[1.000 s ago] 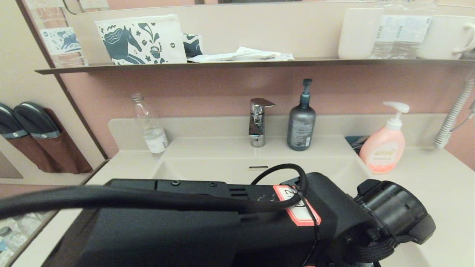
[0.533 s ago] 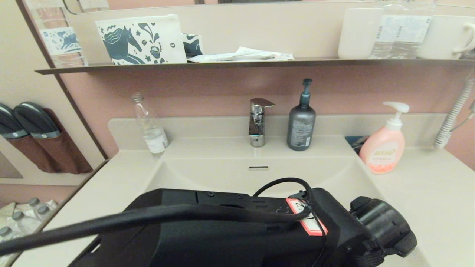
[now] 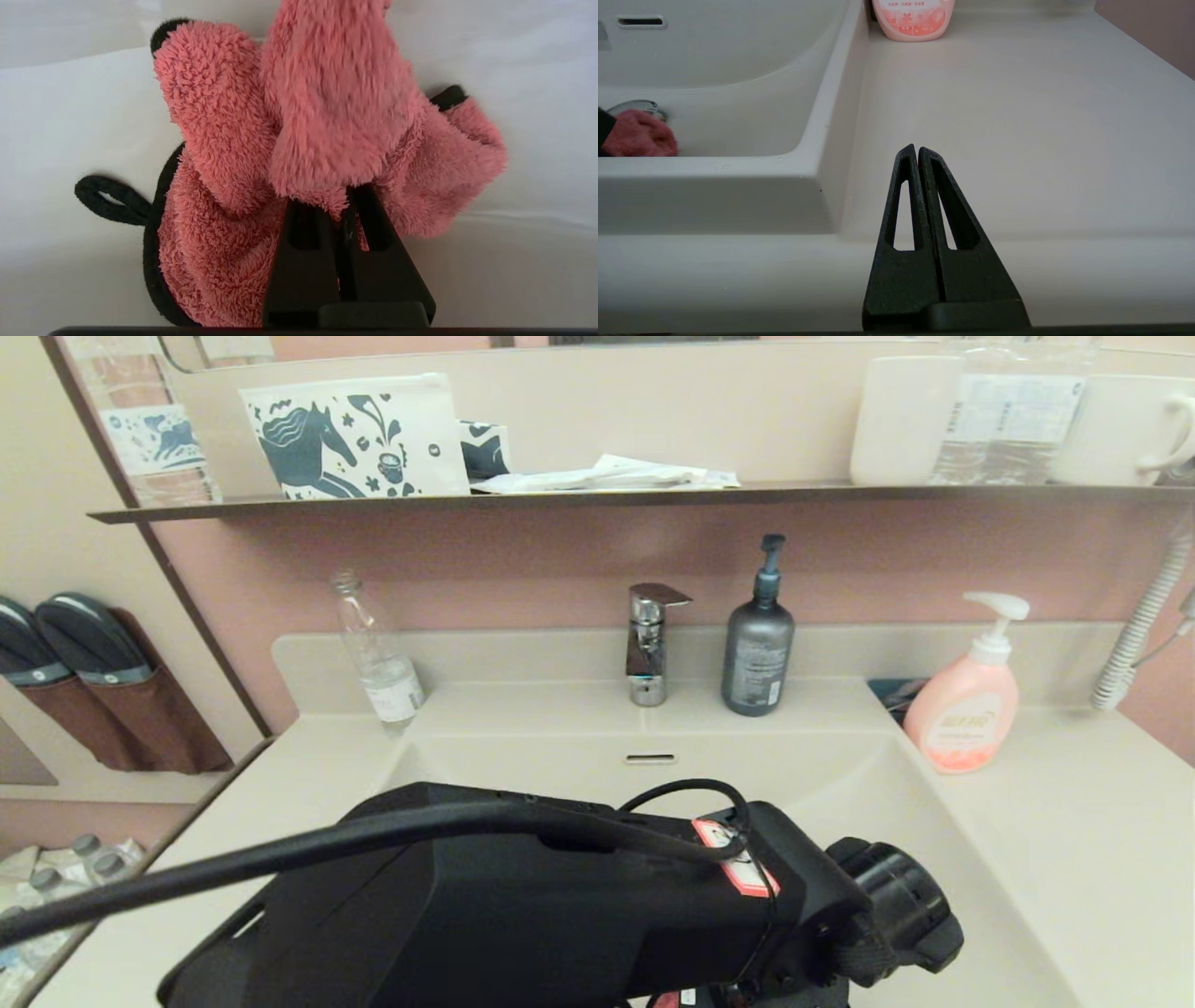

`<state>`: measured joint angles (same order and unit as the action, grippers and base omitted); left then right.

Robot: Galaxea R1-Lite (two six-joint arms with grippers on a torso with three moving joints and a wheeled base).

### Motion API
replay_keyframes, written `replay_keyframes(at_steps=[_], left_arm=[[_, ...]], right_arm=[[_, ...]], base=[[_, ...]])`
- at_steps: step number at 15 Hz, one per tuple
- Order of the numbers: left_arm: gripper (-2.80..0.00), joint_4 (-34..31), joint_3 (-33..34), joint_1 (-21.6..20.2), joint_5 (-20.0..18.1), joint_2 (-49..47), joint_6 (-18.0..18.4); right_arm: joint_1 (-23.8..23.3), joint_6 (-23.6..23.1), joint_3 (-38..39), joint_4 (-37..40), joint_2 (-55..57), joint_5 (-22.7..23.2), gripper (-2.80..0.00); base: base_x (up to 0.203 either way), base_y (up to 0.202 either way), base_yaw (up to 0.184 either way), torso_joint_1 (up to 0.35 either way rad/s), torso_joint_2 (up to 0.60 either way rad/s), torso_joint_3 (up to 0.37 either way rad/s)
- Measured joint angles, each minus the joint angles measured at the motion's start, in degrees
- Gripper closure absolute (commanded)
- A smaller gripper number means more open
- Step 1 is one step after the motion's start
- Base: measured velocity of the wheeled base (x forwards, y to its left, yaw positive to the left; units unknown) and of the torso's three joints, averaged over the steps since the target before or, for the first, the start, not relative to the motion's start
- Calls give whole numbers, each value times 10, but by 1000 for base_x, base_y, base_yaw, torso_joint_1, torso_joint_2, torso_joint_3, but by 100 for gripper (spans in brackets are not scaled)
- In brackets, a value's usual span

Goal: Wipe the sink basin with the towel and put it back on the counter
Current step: Wipe the sink

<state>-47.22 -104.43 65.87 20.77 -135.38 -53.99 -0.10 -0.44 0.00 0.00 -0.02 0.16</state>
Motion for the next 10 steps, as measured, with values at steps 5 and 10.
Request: replay_keyframes(at_steps=[5,10], left_arm=[[0,4,95,-25,2,32,0],[0,1,166,-52,1,70,19]], right_arm=[[0,0,0,0,0,0,0],[0,0,0,0,0,0,0]], base=[[0,0,0,0,0,0],[0,0,0,0,0,0]])
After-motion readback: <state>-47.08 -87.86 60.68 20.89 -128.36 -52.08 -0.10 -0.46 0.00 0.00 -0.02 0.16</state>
